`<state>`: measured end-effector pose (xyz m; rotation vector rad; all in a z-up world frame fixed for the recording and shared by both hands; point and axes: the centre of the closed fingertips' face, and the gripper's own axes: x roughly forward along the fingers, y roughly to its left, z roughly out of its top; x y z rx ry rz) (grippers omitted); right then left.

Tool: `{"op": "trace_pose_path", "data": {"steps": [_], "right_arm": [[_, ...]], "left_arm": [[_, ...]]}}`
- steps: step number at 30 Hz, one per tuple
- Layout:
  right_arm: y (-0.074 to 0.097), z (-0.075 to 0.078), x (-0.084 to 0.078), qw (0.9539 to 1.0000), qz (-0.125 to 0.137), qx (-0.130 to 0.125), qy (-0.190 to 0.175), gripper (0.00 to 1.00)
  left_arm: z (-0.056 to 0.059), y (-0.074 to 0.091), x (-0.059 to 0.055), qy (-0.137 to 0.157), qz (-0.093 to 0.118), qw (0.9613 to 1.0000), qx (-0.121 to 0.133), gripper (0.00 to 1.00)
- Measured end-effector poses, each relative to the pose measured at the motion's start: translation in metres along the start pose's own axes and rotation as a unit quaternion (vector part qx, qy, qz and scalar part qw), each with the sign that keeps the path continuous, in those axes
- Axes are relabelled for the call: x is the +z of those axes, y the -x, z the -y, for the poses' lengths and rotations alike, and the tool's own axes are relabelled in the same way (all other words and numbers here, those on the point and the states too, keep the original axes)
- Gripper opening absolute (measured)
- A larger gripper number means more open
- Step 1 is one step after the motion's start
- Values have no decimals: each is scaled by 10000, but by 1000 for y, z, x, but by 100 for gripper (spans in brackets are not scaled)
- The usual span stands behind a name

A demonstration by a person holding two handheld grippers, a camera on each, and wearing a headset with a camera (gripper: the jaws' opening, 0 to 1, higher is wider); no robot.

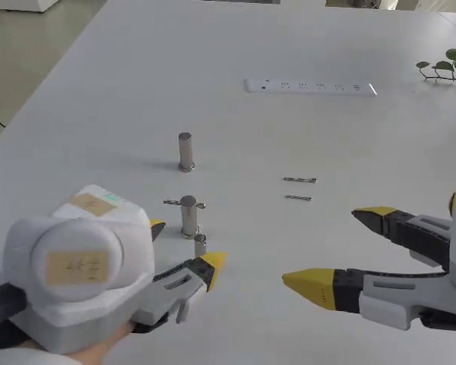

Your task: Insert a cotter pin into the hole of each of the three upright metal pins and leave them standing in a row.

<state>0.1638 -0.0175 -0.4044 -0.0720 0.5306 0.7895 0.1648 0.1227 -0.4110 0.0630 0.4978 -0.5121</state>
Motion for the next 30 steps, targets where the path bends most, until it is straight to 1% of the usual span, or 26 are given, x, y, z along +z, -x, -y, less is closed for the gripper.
{"op": "trace_pose_path", "data": {"steps": [1,2,3,4,5,6,7,8,9,11,12,13,15,17,19,20,22,23,24,25,26,28,30], "right_arm": [[1,1,1,10000,-2,-12,12,84],[2,3,2,10000,-5,-31,49,84],[2,4,2,10000,-14,-42,60,84],[3,6,2,9999,-25,-61,83,84],[3,7,2,9999,-32,-71,92,84],[4,9,3,9999,-34,-90,92,84],[5,10,3,9999,-36,-106,94,84],[5,11,3,9999,-43,-121,94,84],[6,12,3,9999,-52,-136,93,84],[7,15,3,9998,-63,-153,102,84],[7,16,4,9998,-62,-169,113,84],[8,18,5,9997,-68,-187,122,84],[9,21,7,9996,-82,-226,155,84],[10,23,8,9995,-85,-249,172,84],[11,25,10,9994,-88,-271,192,84],[12,26,10,9993,-103,-288,211,84],[12,29,11,9991,-141,-322,248,84],[12,30,11,9990,-156,-336,264,84],[12,32,12,9988,-178,-365,287,84],[12,33,12,9987,-188,-377,298,84],[12,34,13,9986,-199,-381,305,84],[11,37,15,9983,-247,-388,361,83],[10,39,18,9977,-304,-385,460,83]], "left_arm": [[-1,4,4,-1,105,9999,-79,53],[-2,7,6,10,161,9998,-123,53],[-2,9,9,178,234,9993,-219,55],[1,13,15,199,339,9983,-422,57],[1,15,19,180,427,9976,-522,62],[1,18,23,244,502,9968,-578,66],[2,22,29,107,635,9953,-719,68],[1,25,31,53,648,9951,-746,72],[1,28,31,-15,611,9947,-828,75],[1,30,30,-31,569,9938,-953,82],[1,30,28,-63,542,9930,-1049,85],[0,31,26,-94,531,9927,-1083,87],[-1,31,23,-169,474,9921,-1145,88],[-5,32,21,-159,467,9920,-1164,89],[-5,33,19,-140,419,9912,-1251,92],[-4,35,17,-191,349,9903,-1334,91],[-5,36,16,-352,315,9896,-1356,91],[-6,37,16,-353,324,9892,-1382,91],[-5,39,16,-308,366,9878,-1482,91],[-5,39,18,-221,409,9870,-1537,91],[-5,41,17,-157,409,9863,-1593,91],[-6,42,15,-151,369,9849,-1684,93],[-6,44,11,-236,285,9840,-1743,94]]}}
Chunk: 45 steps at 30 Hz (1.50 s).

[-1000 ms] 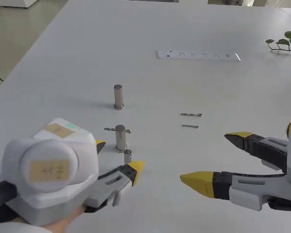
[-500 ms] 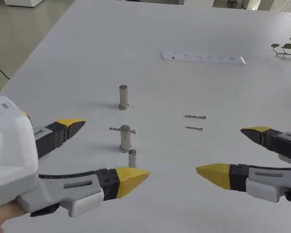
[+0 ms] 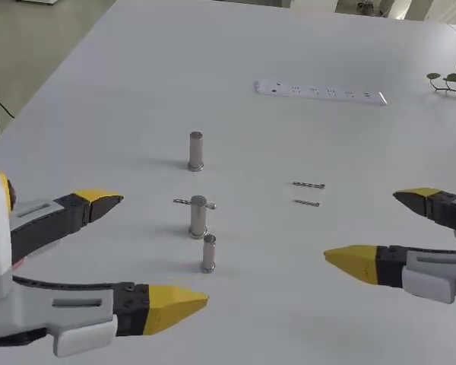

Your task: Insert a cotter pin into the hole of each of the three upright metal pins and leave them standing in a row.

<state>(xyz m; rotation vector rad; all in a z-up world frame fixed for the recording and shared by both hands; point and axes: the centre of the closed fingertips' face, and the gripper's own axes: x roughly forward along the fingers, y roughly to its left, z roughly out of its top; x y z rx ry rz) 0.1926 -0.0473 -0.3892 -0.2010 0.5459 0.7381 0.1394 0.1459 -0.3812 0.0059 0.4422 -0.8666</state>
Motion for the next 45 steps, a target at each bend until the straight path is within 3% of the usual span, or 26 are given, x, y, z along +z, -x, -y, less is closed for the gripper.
{"op": "trace_pose_path", "data": {"steps": [2,5,9,11,18,20,22,23,25,26,30,33,34,35,38,41,45], "right_arm": [[-1,2,3,9999,-44,8,97,82],[-2,3,11,9977,-147,208,632,74],[-7,11,19,9970,-289,243,679,72],[-9,17,19,9959,-480,244,733,70],[-23,19,11,9862,-1014,569,1178,63],[-29,21,6,9788,-1236,730,1462,58],[-34,23,4,9758,-1332,751,1566,55],[-36,23,0,9710,-1517,876,1628,53],[-43,27,-2,9655,-1636,944,1795,48],[-46,28,-2,9647,-1659,948,1810,46],[-57,32,-7,9505,-1988,1112,2112,43],[-62,34,-12,9360,-2284,1214,2387,40],[-64,36,-14,9285,-2402,1224,2554,40],[-66,36,-14,9254,-2456,1237,2608,40],[-74,34,-18,9211,-2527,1418,2600,39],[-82,37,-23,9205,-2590,1491,2519,36],[-92,46,-33,9137,-2806,1546,2500,29]], "left_arm": [[0,2,-4,2,-90,9999,-51,94],[-1,4,-8,39,-129,9999,-95,94],[-1,5,-9,104,-120,9998,-90,94],[-3,5,-11,138,-154,9998,-61,94],[-7,7,-14,176,-171,9997,25,94],[-7,8,-14,192,-157,9997,46,94],[-8,8,-15,204,-160,9996,63,93],[-8,9,-16,201,-185,9996,74,93],[-7,9,-17,189,-222,9996,53,92],[-6,9,-17,191,-218,9996,37,92],[-5,8,-20,159,-297,9994,24,92],[-5,8,-20,172,-275,9995,50,91],[-5,8,-19,180,-260,9995,62,91],[-6,8,-19,180,-254,9995,70,91],[-8,8,-23,171,-355,9991,134,91],[-10,8,-27,161,-448,9987,160,90],[-12,8,-29,198,-516,9983,204,88]]}}
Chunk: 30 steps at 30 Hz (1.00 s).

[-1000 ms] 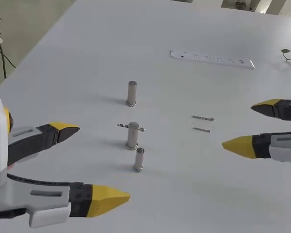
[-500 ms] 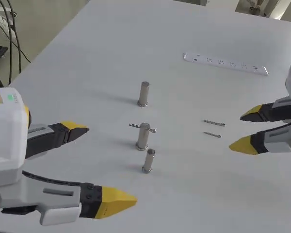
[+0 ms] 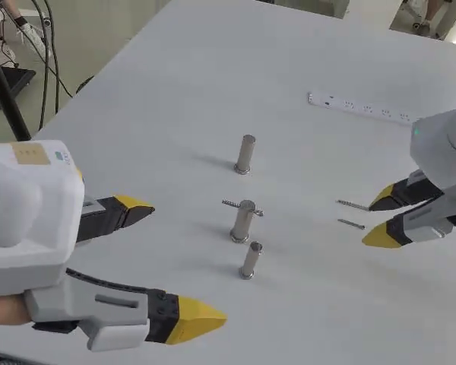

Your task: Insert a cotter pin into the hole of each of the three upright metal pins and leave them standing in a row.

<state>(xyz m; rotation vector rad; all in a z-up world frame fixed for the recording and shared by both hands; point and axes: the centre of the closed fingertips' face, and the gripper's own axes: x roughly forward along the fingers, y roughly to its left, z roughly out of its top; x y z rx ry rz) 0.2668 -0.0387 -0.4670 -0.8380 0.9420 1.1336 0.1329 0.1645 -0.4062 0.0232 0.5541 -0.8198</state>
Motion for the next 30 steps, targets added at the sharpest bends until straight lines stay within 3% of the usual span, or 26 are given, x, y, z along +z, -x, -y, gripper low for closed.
{"op": "trace_pose_path", "data": {"steps": [4,9,12,16,20,30], "right_arm": [[-9,7,-6,9999,-131,36,-45,27],[-17,13,-5,9999,-143,20,57,12],[-23,19,-6,9997,-201,71,110,11],[-27,17,-8,9987,-384,195,257,9],[-31,17,-12,9975,-572,244,334,0],[-30,19,-10,9964,-668,248,459,0]], "left_arm": [[1,-1,2,81,67,9999,-24,88],[0,-1,4,106,94,9999,-12,88],[0,0,4,140,88,9999,-15,87],[-1,1,8,195,169,9997,-18,87],[-2,0,11,234,233,9995,-19,87],[-4,-1,7,276,149,9995,-6,87]]}}
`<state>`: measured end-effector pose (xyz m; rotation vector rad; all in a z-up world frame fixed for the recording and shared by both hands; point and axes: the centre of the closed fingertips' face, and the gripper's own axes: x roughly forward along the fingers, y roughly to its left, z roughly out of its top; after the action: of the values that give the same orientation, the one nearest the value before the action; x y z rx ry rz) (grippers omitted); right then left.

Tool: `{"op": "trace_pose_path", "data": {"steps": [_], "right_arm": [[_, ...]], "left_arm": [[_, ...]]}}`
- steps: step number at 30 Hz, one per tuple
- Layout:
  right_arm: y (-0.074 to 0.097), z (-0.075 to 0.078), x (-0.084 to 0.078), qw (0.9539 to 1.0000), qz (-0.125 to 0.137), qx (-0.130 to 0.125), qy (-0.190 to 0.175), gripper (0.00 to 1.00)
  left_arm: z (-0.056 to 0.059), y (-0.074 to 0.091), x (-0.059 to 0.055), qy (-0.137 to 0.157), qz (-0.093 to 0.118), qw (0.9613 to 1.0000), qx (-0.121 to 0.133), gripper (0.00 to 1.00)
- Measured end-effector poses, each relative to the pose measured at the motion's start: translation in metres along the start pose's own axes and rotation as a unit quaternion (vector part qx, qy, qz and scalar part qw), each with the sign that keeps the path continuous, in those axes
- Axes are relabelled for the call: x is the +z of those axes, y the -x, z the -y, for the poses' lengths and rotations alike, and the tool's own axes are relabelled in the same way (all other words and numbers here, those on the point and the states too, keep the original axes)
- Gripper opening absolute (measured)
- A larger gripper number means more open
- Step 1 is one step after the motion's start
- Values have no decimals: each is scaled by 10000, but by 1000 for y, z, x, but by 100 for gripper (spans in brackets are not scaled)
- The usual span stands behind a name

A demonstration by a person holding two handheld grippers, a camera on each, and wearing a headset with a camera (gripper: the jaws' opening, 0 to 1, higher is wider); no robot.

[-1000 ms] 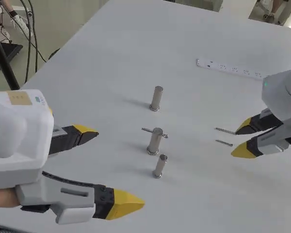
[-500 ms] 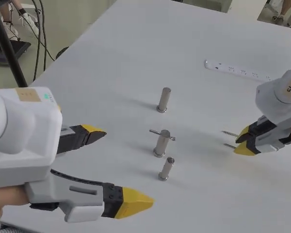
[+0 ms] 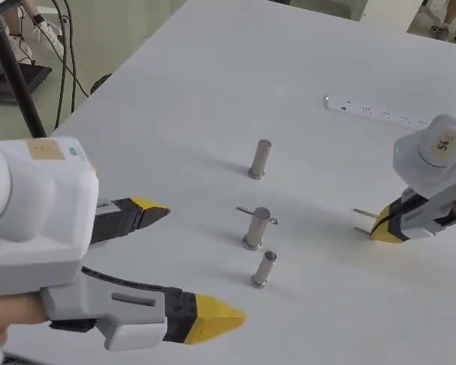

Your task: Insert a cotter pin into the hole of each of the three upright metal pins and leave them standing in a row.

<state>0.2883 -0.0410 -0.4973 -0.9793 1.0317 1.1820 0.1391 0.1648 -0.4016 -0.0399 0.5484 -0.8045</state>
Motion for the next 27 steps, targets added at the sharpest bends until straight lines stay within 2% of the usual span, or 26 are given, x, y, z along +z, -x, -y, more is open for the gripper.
{"op": "trace_pose_path", "data": {"steps": [5,8,11,14,20,22,27], "right_arm": [[-1,0,1,9997,-180,5,173,0],[-1,0,0,9995,-199,-9,232,0],[-1,1,0,9997,-242,16,81,0],[-1,0,0,9996,-259,4,132,0],[-1,0,0,9997,-234,-37,29,0],[-2,2,-1,9997,-208,-43,-74,0],[-1,1,-1,9999,-101,-91,-74,0]], "left_arm": [[-1,-1,-3,-3,-72,10000,-11,86],[-3,-1,-4,-22,-108,9999,25,84],[-4,-1,-2,-26,-93,10000,26,84],[-3,-1,-2,-36,-120,9999,7,84],[-2,-2,-5,-75,-221,9997,-5,83],[-2,-2,-4,-95,-207,9997,-10,83],[0,-4,-4,-129,-215,9997,-16,81]]}}
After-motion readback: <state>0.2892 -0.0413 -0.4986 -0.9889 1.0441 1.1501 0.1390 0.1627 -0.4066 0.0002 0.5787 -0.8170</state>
